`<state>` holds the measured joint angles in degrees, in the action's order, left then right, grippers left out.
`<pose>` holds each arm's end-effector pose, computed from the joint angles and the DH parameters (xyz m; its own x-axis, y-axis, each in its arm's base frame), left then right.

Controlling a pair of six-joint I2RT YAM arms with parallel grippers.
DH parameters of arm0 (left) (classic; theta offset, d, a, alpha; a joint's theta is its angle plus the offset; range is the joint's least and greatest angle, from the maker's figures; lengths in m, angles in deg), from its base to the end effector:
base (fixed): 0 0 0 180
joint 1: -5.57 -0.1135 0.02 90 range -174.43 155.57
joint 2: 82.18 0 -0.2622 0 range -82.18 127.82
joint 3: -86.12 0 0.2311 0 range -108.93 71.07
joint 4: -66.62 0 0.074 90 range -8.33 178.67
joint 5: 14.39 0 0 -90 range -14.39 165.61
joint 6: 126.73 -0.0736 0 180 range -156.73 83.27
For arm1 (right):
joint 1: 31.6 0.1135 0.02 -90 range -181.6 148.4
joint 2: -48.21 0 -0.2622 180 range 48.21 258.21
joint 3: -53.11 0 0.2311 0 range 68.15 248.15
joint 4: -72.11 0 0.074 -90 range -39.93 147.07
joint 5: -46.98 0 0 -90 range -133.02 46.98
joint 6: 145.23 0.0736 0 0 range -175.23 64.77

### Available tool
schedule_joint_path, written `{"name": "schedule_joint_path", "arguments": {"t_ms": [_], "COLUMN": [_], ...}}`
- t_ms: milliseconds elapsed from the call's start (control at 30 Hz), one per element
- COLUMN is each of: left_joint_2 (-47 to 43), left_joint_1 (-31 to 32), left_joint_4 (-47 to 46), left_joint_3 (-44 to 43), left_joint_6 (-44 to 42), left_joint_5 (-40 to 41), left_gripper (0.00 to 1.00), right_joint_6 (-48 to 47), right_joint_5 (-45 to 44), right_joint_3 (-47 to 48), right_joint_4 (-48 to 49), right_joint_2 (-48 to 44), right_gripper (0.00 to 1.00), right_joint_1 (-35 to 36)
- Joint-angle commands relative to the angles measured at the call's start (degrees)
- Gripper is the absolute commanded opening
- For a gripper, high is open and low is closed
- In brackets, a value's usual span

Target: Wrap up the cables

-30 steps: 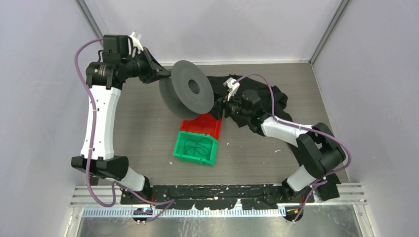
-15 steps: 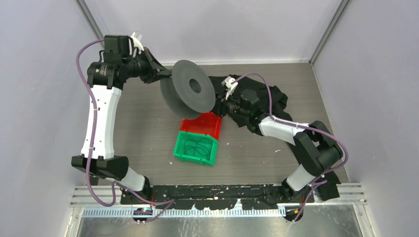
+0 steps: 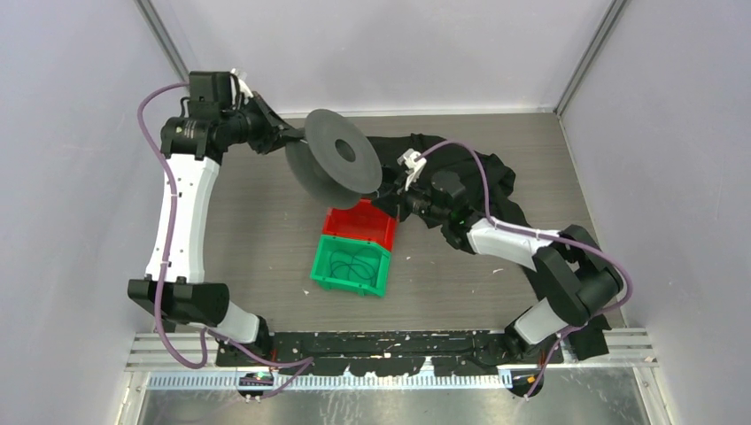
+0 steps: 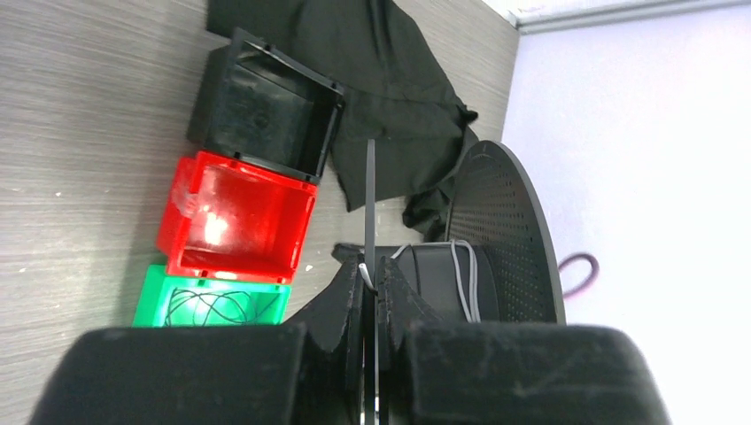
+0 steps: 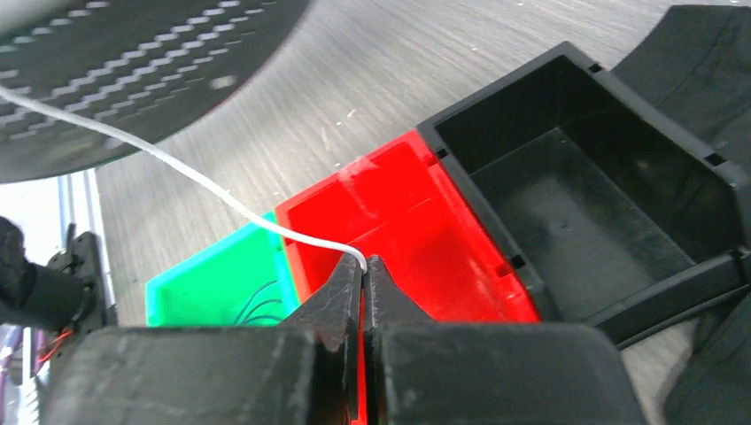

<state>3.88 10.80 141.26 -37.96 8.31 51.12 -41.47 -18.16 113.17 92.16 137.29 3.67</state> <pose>0.2932 -0.0575 0.4333 -0.7129 -0.5814 -0.3922 -0.1276 0.6574 -0.7427 0.2735 0.2314 0.2416 -0.3289 0.0317 -0.9438 -0.8079 0.5080 0.2986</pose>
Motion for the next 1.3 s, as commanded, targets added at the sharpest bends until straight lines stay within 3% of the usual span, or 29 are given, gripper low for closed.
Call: {"name": "schedule_joint_path", "arguments": {"t_ms": [0, 233, 533, 767, 900, 1267], "left_joint_2": [-5.3, -9.5, -12.3, -13.9, -12.3, -9.0], "left_joint_1": [-1.1, -1.1, -0.9, -0.9, -1.9, -4.9], "left_joint_4": [-5.3, -6.1, -6.7, -8.8, -6.6, -11.9], "left_joint_3": [1.3, 6.9, 12.4, 16.2, 17.8, 28.0], "left_joint_6": [2.9, -1.0, -9.6, -31.9, -39.5, -56.0], "left_joint_5": [5.2, 17.8, 25.6, 18.4, 15.3, 7.1], "left_gripper": [0.01, 0.0, 0.01, 0.01, 0.01, 0.0], "right_joint_6": [0.7, 0.5, 2.4, 2.0, 0.1, 6.4], "right_joint_5": [-0.7, -1.7, 3.7, 9.8, 14.3, 17.6], "right_joint_3": [-0.6, 7.0, 28.4, 46.0, 56.7, 70.7], "right_joint_4": [-2.3, -19.3, -39.4, -49.1, -53.7, -45.5], "right_joint_2": [-7.1, -12.7, -6.5, 4.6, 14.0, 29.2], "right_gripper": [0.01, 0.0, 0.01, 0.01, 0.01, 0.0], "right_joint_1": [2.9, 10.2, 14.7, 14.7, 14.7, 14.0]}}
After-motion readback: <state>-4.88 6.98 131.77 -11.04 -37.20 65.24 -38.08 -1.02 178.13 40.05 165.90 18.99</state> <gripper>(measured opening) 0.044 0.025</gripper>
